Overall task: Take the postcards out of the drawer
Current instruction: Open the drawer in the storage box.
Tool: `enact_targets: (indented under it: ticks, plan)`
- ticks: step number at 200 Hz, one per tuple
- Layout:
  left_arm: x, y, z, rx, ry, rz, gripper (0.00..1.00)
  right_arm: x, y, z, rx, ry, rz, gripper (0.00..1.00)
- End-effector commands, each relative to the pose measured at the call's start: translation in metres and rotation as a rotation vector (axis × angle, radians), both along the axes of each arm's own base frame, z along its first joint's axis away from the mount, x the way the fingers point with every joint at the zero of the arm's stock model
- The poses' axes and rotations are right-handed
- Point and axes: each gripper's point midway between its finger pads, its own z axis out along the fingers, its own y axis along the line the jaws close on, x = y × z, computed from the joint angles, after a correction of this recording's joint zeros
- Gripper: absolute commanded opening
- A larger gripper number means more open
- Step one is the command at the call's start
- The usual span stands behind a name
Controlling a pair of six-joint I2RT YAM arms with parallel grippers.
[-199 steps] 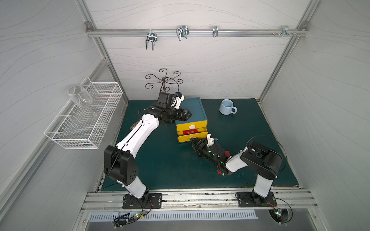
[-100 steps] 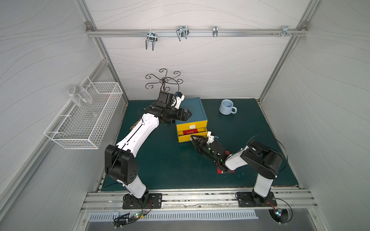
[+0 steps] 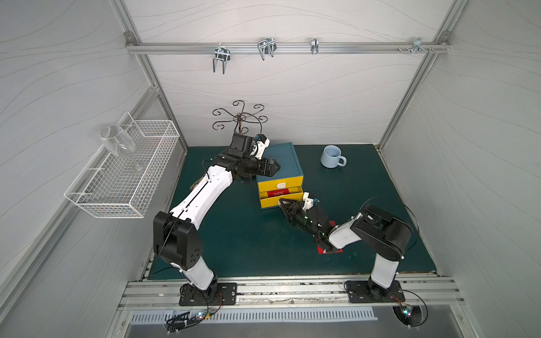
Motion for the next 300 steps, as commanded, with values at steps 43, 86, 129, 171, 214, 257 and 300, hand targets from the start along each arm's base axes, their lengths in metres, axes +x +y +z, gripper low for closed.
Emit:
enact_targets:
  ticks: [43, 86, 129, 171, 214, 257, 300]
  plan:
    - [-0.012, 0.008, -0.036, 0.050, 0.152, 0.019, 0.86, -0.012, -0.001, 0.010, 0.032, -0.008, 0.017, 0.36]
    - [-0.012, 0.008, -0.035, 0.048, 0.153, 0.018, 0.86, -0.031, -0.008, 0.005, 0.026, 0.017, 0.029, 0.35]
    - [-0.013, 0.008, -0.034, 0.047, 0.148, 0.017, 0.86, -0.049, -0.011, 0.005, 0.023, 0.020, 0.040, 0.35]
    - [-0.013, 0.008, -0.034, 0.045, 0.150, 0.017, 0.86, -0.069, -0.014, 0.003, 0.010, 0.017, 0.040, 0.35]
    - [-0.011, 0.006, -0.034, 0.039, 0.151, 0.016, 0.87, -0.087, -0.019, 0.000, -0.007, 0.010, 0.036, 0.35]
    - [-0.011, 0.005, -0.033, 0.034, 0.152, 0.014, 0.86, -0.101, -0.026, -0.005, -0.022, 0.016, 0.027, 0.35]
    - [-0.011, 0.005, -0.030, 0.032, 0.145, 0.015, 0.86, -0.108, -0.028, -0.007, -0.028, 0.015, 0.036, 0.35]
